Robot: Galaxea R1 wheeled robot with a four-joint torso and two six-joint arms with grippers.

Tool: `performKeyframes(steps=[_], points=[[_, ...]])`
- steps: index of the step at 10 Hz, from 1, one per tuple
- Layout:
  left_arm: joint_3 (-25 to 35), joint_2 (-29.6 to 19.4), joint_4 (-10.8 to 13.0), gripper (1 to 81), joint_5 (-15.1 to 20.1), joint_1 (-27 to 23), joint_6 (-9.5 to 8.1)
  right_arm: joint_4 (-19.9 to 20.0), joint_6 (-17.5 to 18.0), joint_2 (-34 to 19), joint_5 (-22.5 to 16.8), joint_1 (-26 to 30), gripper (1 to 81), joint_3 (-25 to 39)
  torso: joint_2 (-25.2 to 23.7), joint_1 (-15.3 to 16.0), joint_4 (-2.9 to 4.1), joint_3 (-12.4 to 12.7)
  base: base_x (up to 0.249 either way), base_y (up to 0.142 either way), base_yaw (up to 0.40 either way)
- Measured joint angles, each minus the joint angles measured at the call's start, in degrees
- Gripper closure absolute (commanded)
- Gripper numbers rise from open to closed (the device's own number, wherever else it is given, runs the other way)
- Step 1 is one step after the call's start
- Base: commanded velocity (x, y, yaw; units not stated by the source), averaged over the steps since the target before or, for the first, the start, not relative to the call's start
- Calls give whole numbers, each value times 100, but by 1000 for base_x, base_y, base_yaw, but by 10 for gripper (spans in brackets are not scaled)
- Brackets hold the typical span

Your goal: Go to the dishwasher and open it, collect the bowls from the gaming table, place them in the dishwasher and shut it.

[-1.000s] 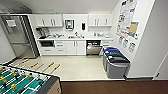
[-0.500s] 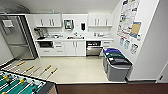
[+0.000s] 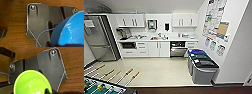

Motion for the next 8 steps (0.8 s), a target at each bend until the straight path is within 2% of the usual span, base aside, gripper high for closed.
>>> performKeyframes(steps=[8], points=[[0,15,0,811,-2,-11,0,1,0,0,0,-2,811,-16,2,1,0,0,194,0,0]])
